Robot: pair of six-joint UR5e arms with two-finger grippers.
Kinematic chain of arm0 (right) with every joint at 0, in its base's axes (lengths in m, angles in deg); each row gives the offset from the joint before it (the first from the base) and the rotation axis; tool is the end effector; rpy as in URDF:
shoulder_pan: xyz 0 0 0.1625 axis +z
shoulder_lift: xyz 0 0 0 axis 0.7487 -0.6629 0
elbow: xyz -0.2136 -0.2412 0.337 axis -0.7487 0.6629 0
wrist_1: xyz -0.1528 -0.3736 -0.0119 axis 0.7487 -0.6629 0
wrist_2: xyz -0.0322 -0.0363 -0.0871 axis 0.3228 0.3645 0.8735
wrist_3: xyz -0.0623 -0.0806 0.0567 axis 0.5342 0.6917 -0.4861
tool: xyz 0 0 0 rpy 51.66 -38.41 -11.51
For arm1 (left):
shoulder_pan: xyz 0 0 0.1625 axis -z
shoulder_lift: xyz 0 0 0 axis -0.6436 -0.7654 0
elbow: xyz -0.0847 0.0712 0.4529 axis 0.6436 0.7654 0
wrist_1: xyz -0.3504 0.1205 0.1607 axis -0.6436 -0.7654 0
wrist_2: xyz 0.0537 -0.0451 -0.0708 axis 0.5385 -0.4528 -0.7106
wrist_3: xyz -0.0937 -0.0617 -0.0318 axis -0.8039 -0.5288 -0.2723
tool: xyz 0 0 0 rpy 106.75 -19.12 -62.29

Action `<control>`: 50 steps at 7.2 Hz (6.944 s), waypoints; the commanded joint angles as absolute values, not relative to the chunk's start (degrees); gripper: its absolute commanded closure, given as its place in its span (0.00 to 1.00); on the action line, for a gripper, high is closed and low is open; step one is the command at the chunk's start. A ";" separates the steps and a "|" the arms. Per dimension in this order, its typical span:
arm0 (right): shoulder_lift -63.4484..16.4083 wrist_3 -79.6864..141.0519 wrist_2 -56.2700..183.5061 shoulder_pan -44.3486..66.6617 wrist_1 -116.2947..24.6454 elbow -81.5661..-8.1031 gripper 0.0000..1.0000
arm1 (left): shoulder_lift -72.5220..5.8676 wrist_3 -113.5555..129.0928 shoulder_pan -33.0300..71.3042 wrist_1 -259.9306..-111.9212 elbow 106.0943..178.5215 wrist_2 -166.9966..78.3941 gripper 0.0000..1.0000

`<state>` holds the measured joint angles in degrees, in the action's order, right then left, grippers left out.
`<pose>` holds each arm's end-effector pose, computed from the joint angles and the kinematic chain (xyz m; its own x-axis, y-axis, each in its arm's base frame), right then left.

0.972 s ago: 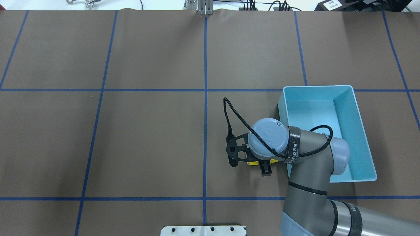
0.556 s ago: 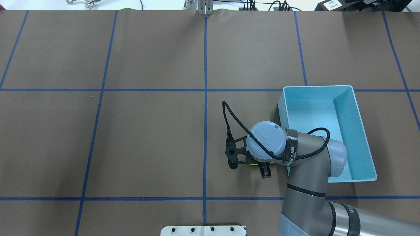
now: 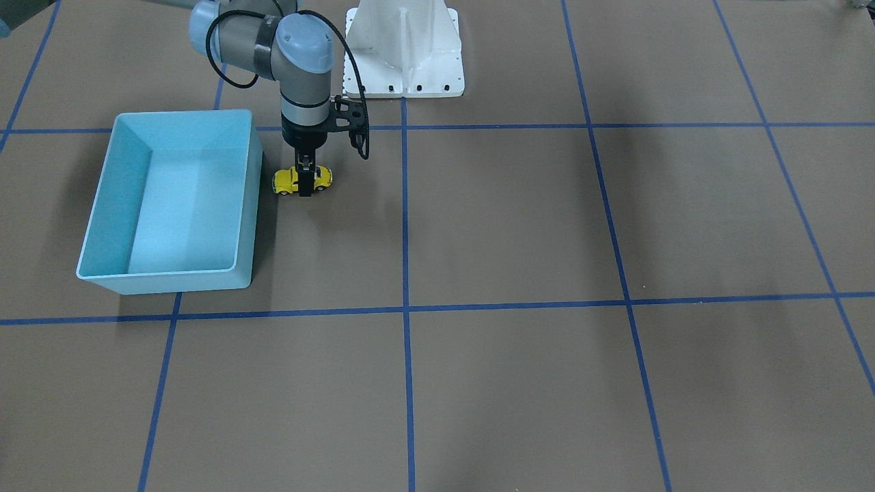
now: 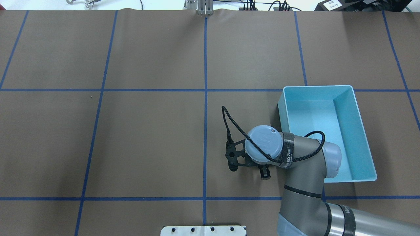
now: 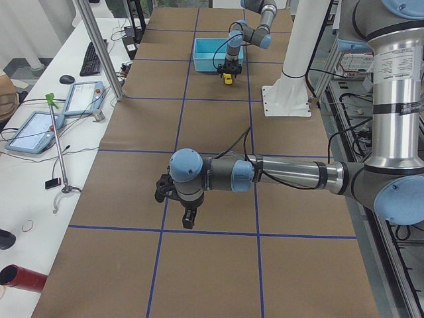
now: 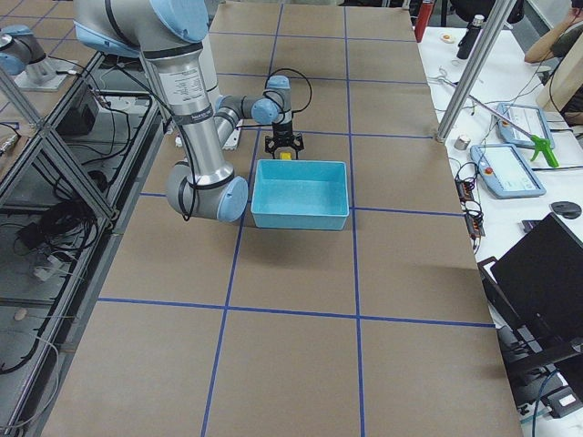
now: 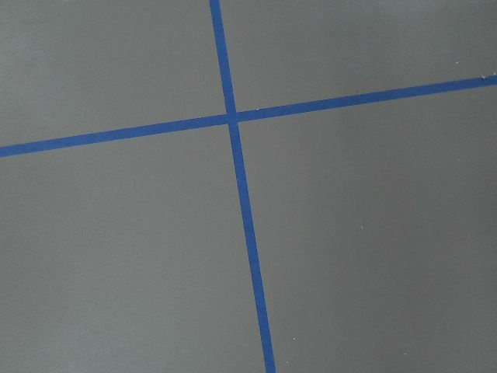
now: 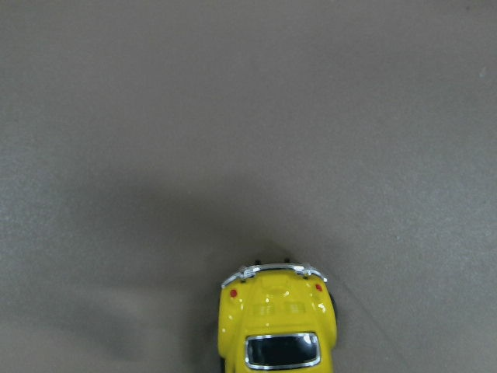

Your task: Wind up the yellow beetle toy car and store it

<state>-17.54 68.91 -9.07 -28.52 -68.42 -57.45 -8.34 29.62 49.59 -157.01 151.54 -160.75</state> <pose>-0.5568 -0.3315 0.3720 -0.0250 -0.9925 -0.1200 0.8448 -0.0851 0.5282 -0.0439 -0.4390 0.6689 0.6632 0.1560 -0.7320 -0.0890 0.9875 0.1298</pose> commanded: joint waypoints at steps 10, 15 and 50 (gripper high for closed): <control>-17.73 92.05 -16.00 -6.77 -95.38 -78.99 1.00 | -8.55 29.62 49.59 -157.01 151.53 -160.76 0.00; -31.33 93.34 -17.24 -8.29 -70.90 -67.55 1.00 | -8.55 29.62 49.50 -157.01 151.53 -160.76 0.00; -49.07 44.55 -49.59 37.39 -66.11 -53.35 0.00 | -8.72 29.62 49.41 -157.01 151.62 -161.11 0.00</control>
<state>-49.07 44.56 -49.59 37.39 -66.11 -53.44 -8.72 29.61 49.49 -157.01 151.62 -161.11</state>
